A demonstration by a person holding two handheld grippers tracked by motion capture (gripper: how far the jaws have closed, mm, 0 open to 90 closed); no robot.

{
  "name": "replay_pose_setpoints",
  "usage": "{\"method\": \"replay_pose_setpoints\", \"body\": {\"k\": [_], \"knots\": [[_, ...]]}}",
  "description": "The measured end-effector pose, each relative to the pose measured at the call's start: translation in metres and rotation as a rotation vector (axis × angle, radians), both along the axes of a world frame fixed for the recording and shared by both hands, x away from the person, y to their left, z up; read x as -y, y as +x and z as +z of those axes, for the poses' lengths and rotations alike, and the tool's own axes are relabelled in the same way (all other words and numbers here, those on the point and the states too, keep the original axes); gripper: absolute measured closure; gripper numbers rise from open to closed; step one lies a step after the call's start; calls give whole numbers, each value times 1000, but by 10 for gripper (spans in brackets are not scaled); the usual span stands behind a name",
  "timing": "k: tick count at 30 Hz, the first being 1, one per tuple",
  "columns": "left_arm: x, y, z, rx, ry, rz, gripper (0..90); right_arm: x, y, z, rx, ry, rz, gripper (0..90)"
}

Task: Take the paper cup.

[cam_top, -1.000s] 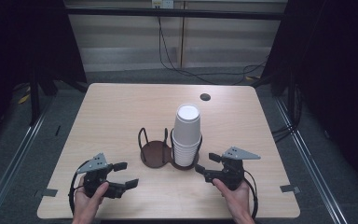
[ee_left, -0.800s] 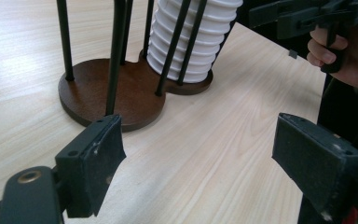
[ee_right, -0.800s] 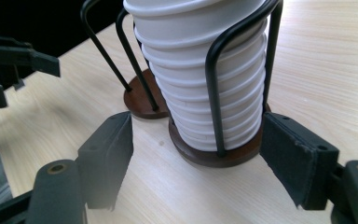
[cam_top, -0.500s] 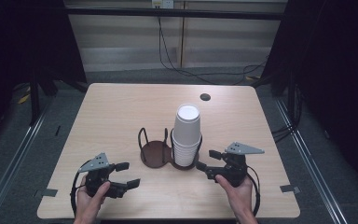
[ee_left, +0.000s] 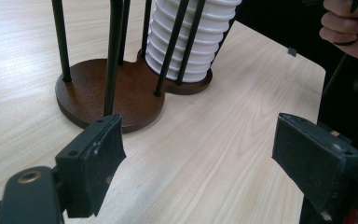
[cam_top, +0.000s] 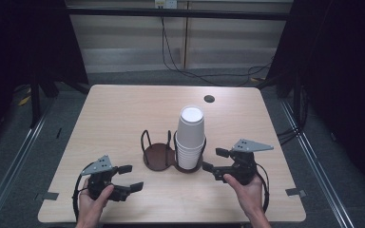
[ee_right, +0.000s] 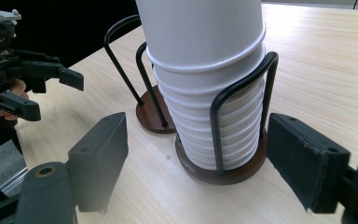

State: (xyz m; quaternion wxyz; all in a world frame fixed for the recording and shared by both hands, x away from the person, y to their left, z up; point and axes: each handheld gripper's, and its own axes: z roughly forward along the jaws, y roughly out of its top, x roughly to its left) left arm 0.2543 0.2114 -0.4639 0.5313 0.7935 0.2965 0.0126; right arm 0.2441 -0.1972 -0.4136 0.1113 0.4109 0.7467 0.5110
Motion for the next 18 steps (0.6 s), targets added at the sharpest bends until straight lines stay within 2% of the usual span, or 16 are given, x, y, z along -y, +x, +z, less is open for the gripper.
{"method": "replay_pose_setpoints", "body": {"k": [5, 9, 13, 18], "knots": [[-1, -1, 0, 1, 0, -3, 163, 2, 5, 4, -1, 16, 12, 180], [-1, -1, 0, -3, 0, -8, 163, 5, 8, 10, 0, 3, -3, 163], [-2, -4, 1, 8, 12, -17, 163, 9, 10, 18, 15, 30, -2, 163], [-2, -3, 1, 6, 0, -18, 163, 9, 16, 28, 18, 48, 37, 163]]}}
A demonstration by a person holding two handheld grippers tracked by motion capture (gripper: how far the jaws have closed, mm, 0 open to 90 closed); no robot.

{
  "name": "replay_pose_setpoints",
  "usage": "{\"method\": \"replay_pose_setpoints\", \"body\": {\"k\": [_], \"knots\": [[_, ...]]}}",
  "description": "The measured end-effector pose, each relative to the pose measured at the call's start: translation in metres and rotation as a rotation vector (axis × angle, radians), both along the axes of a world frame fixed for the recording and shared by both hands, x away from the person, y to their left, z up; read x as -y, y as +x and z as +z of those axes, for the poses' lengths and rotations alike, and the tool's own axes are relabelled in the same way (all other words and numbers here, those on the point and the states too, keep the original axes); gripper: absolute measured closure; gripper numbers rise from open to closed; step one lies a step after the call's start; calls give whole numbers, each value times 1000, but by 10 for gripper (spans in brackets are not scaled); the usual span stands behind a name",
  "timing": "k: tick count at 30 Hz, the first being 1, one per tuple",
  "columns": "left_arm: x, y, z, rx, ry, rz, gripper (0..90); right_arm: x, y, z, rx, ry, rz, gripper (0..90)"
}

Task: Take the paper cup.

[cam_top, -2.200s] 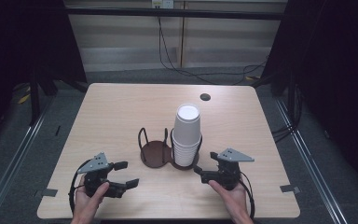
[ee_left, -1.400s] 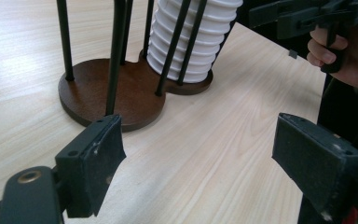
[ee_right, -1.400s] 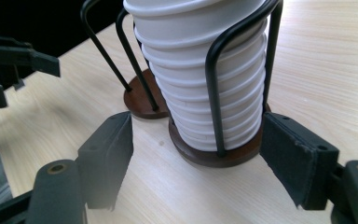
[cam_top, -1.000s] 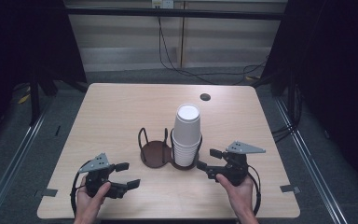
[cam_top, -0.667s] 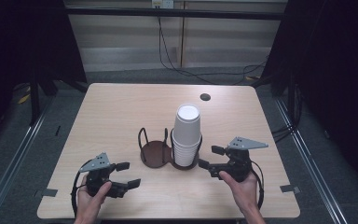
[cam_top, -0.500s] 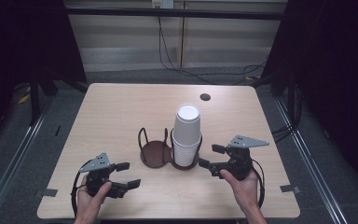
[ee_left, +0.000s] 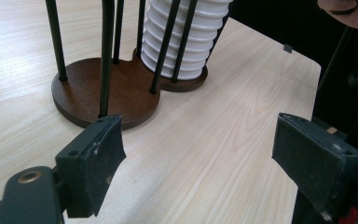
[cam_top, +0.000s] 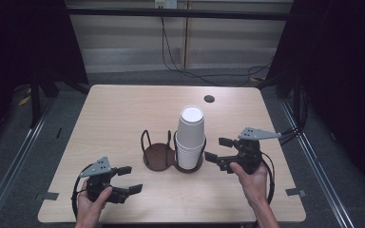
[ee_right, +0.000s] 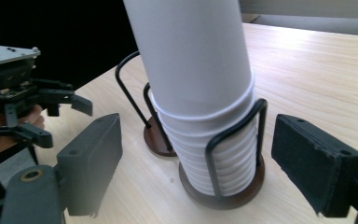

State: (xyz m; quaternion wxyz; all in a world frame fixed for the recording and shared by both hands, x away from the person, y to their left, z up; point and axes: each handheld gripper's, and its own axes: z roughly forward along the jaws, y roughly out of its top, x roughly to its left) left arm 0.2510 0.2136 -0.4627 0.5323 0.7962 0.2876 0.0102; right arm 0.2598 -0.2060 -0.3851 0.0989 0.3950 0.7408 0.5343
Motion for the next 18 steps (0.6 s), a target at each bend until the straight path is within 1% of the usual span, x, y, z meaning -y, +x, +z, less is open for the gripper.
{"method": "replay_pose_setpoints", "body": {"k": [5, 6, 7, 12, 13, 14, 17, 18], "knots": [[0, 0, 0, 3, 3, -5, 163, -2, 6, 7, 10, 2, 17, 162], [0, 0, 0, 1, 2, -8, 163, -5, 9, 10, 17, -3, 29, 161], [1, 0, 0, 1, 1, -11, 163, -5, 9, 10, 17, -3, 29, 161], [1, -2, 1, 8, 4, -27, 163, -12, 17, 21, 29, -4, 51, 148], [1, -2, 1, 9, 4, -27, 163, -14, 20, 25, 35, -3, 63, 147], [0, -3, 1, 8, 4, -27, 163, -14, 20, 25, 35, -3, 63, 147], [1, -3, 1, 10, -5, -25, 163, -19, 27, 29, 28, -22, 77, 147], [2, -3, 1, 5, 3, -26, 163, -22, 32, 30, 18, -27, 84, 147]]}}
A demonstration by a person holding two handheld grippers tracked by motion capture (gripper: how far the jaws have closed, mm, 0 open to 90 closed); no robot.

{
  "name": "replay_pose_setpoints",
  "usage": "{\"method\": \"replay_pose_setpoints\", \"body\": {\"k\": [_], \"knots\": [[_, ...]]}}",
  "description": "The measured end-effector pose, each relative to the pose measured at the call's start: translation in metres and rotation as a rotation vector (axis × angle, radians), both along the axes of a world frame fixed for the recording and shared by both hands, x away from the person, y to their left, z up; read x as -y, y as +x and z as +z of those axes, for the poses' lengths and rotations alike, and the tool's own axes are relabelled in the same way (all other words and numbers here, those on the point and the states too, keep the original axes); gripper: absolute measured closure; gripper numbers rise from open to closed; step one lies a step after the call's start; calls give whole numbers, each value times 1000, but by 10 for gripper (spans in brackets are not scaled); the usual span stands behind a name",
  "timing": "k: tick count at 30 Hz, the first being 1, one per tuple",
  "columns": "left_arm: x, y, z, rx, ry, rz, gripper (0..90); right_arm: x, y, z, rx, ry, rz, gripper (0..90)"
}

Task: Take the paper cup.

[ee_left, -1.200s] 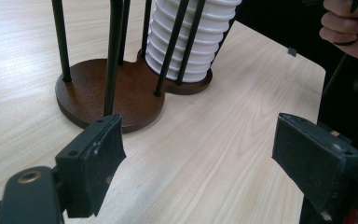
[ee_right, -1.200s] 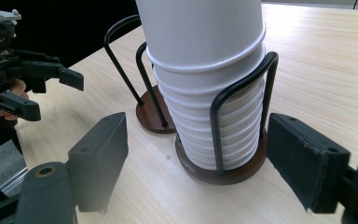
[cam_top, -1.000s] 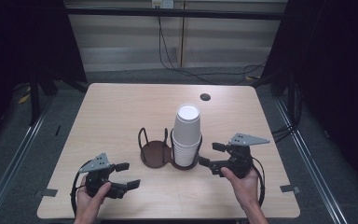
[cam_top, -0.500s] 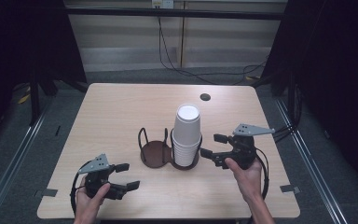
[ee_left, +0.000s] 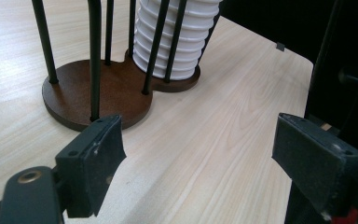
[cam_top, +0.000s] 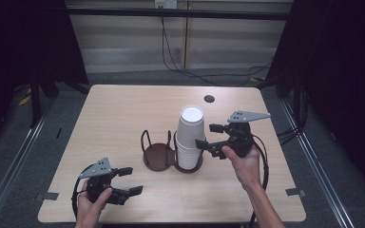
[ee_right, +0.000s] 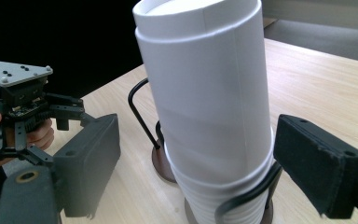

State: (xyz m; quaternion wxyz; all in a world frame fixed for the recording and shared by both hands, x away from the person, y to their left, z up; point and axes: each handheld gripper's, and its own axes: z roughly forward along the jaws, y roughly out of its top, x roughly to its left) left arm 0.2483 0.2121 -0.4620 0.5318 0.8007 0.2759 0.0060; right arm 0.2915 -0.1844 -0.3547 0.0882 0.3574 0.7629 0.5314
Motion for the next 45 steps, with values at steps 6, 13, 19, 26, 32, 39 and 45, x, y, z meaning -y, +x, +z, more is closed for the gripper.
{"method": "replay_pose_setpoints", "body": {"k": [6, 13, 19, 26, 32, 39, 45], "knots": [[1, -1, 0, 2, 8, -9, 163, -5, 8, 6, 5, -11, 10, 146], [1, -1, 0, 6, 13, -2, 163, -12, 17, 14, 6, -20, 27, 146], [1, 0, -1, -4, 21, 2, 168, -18, 27, 16, -8, -29, 33, 144], [1, -1, -1, -8, 21, -4, 167, -26, 36, 12, -22, -64, 28, 145], [2, -1, -1, -8, 25, -7, 168, -35, 43, 15, -13, -89, 32, 146], [2, -1, -1, -6, 29, -15, 168, -40, 48, 15, -10, -105, 40, 166], [2, -1, -1, -6, 30, -13, 168, -41, 46, 17, 14, -119, 35, 185]]}}
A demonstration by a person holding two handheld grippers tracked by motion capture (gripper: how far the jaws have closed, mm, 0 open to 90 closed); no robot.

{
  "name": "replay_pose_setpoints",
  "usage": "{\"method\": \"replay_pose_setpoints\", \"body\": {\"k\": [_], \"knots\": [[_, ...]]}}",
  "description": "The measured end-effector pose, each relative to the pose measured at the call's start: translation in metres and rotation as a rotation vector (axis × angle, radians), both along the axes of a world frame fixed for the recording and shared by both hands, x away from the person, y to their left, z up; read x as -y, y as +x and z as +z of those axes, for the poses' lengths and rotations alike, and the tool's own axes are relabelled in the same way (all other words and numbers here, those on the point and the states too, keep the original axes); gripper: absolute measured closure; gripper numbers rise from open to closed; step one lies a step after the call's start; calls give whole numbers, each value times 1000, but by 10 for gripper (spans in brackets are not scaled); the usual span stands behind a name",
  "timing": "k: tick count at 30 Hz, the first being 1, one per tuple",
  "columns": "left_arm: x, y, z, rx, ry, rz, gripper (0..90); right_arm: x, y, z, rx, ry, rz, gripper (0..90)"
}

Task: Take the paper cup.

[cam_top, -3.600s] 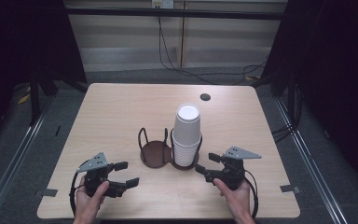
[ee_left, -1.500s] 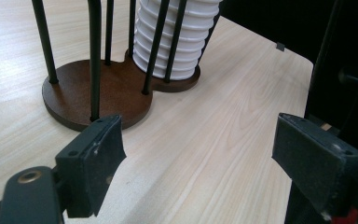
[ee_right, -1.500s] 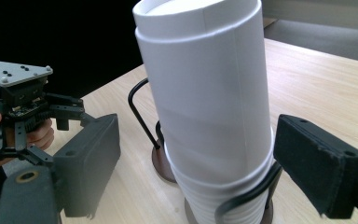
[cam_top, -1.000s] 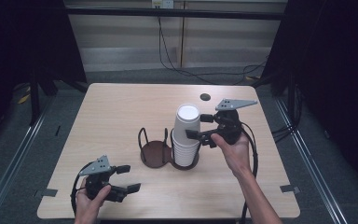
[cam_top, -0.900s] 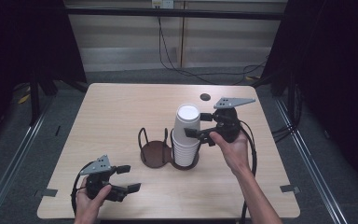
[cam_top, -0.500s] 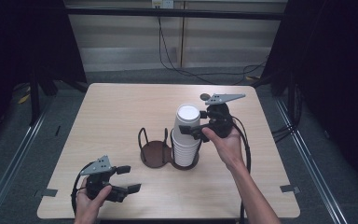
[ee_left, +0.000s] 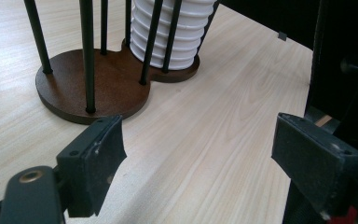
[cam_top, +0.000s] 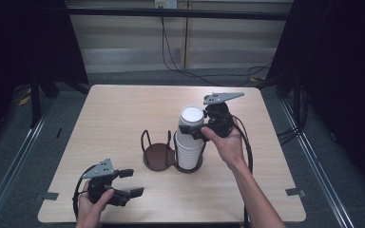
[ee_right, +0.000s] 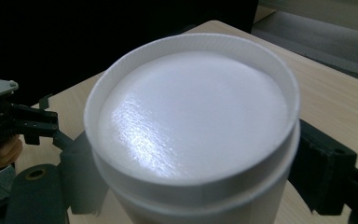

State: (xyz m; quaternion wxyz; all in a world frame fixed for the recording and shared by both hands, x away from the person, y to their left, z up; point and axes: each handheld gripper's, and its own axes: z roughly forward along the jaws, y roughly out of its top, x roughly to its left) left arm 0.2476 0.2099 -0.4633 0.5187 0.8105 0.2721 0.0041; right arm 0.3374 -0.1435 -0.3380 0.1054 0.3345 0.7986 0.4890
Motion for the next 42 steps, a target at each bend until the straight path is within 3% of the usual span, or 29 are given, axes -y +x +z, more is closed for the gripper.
{"method": "replay_pose_setpoints", "body": {"k": [19, 27, 34, 42], "knots": [[1, -1, 0, -3, 4, -12, 168, -1, -4, 4, 32, -8, -8, 204], [2, -1, -1, -7, 2, -8, 168, 4, -4, 10, 37, 30, -3, 205], [4, -2, -1, -8, 6, -20, 167, 10, -6, 20, 42, 93, -14, 209], [1, -1, 0, -8, -9, -12, 161, 14, -6, 23, 37, 120, -20, 211]]}}
